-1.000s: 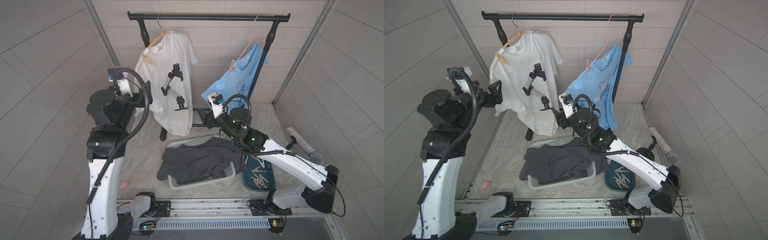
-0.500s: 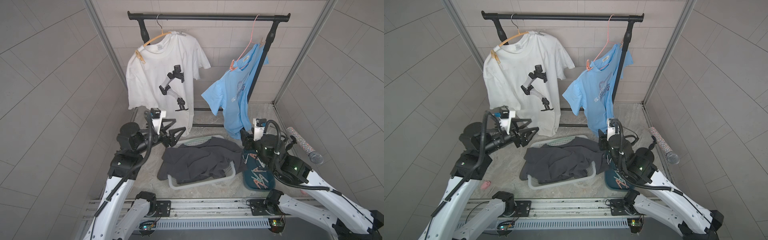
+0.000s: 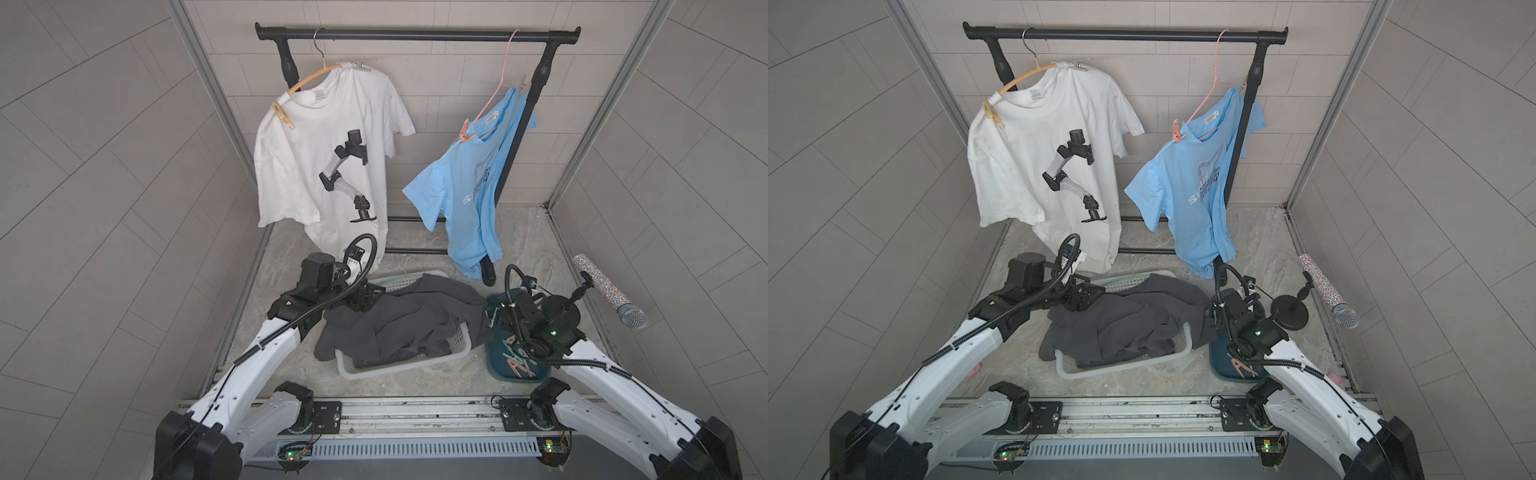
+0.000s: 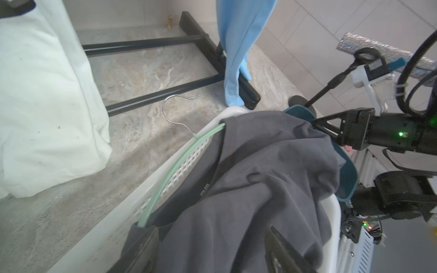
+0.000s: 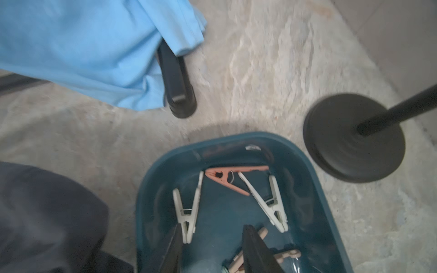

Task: Use clothespins to secure the t-shirt on both sides of the hanger
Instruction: Pick up the clothespin from the storage box.

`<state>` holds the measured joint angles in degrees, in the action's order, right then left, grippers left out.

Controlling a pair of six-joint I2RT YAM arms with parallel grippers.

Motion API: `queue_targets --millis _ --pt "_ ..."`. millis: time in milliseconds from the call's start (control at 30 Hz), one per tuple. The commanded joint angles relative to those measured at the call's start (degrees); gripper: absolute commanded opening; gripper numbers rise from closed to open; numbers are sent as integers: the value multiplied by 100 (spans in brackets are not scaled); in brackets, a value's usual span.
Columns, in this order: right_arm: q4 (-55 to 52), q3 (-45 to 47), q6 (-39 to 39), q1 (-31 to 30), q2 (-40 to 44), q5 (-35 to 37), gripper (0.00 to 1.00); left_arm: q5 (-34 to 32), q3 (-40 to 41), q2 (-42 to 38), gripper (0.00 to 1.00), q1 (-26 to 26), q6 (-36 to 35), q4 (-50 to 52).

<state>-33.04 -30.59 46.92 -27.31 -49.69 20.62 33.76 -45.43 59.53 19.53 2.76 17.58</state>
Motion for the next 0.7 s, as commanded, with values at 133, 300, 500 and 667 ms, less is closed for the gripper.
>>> queue_targets --millis 133,300,500,667 --pt "1056 471 668 457 -440 -404 39 -73 -48 -73 73 33 -346 58" --pt "1632 621 670 795 -803 -783 34 -264 170 -310 74 36 -496 -165" --pt "2146 640 693 903 -1207 -1142 35 -458 142 -294 75 33 -474 -226" --pt "2291 616 889 912 -1629 -1349 39 -299 139 -232 75 33 -320 -293"
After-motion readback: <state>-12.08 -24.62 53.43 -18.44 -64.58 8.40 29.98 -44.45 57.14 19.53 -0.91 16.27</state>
